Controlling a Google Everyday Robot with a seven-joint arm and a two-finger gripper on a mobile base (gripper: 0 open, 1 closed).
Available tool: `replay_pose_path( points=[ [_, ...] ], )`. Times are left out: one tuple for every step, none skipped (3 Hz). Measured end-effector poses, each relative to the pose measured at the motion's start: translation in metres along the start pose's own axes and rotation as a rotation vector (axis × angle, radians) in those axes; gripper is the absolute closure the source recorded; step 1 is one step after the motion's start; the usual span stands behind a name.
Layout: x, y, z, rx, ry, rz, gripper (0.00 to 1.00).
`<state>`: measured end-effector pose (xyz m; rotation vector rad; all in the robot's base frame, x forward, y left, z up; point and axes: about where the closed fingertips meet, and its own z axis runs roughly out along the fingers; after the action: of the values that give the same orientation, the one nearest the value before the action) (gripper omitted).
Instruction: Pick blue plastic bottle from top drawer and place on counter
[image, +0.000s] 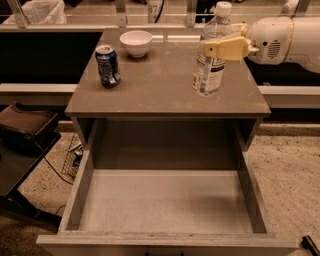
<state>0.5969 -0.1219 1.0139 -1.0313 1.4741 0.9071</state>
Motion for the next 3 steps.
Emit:
replay_pose_path(
  points=[
    [-0.002, -0.025, 0.001, 0.067, -0.001, 0.047, 1.0],
    [0.007, -0.066, -0.013, 0.197, -0.011, 0.111, 1.0],
    [0.021, -0.142, -0.037, 0.43, -0.003, 0.138, 1.0]
  ],
)
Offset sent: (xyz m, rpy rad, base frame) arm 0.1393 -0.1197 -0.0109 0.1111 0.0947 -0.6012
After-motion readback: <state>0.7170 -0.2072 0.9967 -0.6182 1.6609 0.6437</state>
